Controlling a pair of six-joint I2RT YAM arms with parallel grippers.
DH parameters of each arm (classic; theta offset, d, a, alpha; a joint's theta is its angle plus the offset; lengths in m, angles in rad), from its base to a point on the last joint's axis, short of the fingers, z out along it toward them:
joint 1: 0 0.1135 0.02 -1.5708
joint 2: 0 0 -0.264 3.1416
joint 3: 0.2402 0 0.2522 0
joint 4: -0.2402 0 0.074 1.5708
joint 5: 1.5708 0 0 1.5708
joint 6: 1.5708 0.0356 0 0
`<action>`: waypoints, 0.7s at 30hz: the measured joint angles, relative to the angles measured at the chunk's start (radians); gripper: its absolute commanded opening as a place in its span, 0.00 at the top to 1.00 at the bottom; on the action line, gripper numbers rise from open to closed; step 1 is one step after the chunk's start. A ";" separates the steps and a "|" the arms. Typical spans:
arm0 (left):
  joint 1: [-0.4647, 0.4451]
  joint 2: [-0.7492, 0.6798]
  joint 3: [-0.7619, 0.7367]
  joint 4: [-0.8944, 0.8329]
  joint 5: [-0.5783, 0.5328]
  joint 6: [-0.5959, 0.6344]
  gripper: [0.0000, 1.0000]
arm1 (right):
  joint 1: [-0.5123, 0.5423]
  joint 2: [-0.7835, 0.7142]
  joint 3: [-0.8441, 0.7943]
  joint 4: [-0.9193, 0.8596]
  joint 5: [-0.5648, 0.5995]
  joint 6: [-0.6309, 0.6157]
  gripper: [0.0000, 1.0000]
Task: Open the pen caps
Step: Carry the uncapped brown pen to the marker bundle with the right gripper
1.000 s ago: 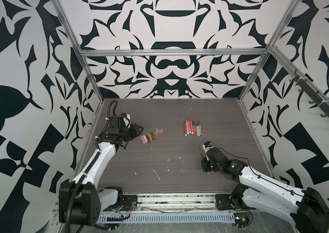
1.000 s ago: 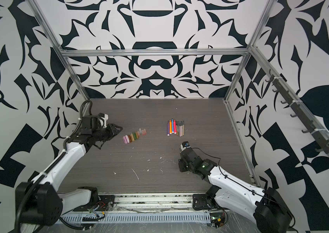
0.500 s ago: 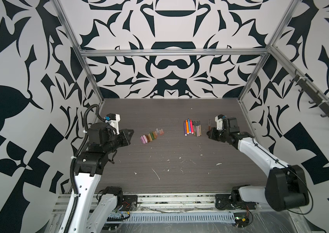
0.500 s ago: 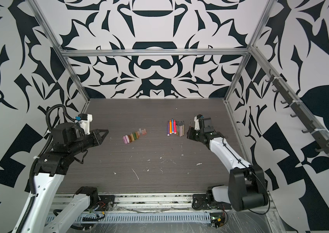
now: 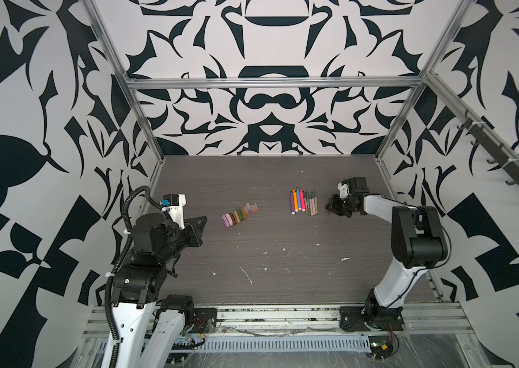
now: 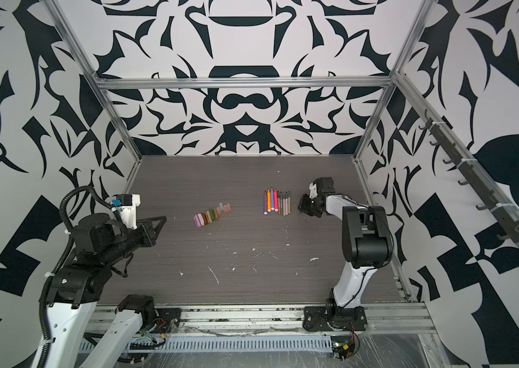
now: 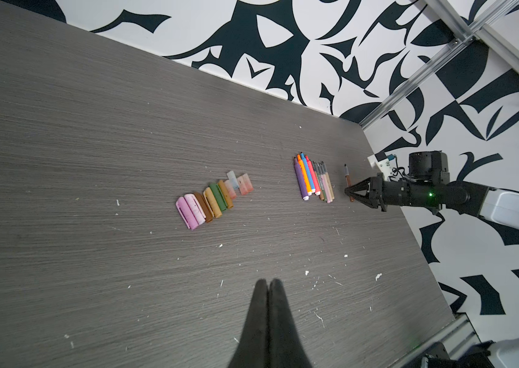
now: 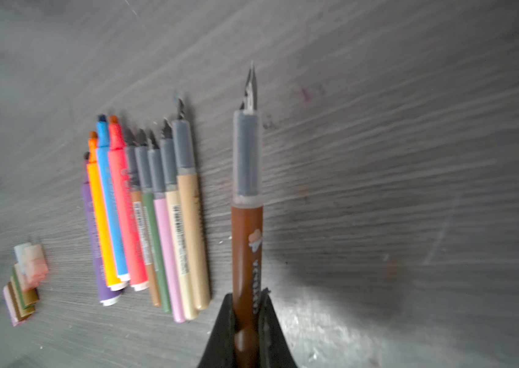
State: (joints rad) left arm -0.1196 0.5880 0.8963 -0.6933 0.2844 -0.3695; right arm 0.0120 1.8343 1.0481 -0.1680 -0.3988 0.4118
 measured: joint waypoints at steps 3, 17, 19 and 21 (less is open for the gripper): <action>0.002 0.016 -0.001 0.000 -0.002 -0.001 1.00 | 0.000 0.035 0.000 0.026 -0.033 -0.007 1.00; 0.002 0.090 -0.001 -0.004 -0.054 -0.014 0.94 | -0.002 0.096 0.039 0.083 -0.125 -0.039 0.92; 0.002 0.087 -0.001 -0.004 -0.057 -0.016 0.92 | -0.002 0.097 0.039 0.084 -0.126 -0.040 0.87; 0.002 0.087 -0.001 -0.004 -0.059 -0.018 0.87 | -0.002 0.097 0.039 0.084 -0.126 -0.041 0.79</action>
State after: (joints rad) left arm -0.1181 0.6754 0.8951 -0.6975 0.2253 -0.3878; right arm 0.0097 1.9308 1.0866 -0.0837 -0.5251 0.3710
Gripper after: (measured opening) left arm 0.088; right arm 0.147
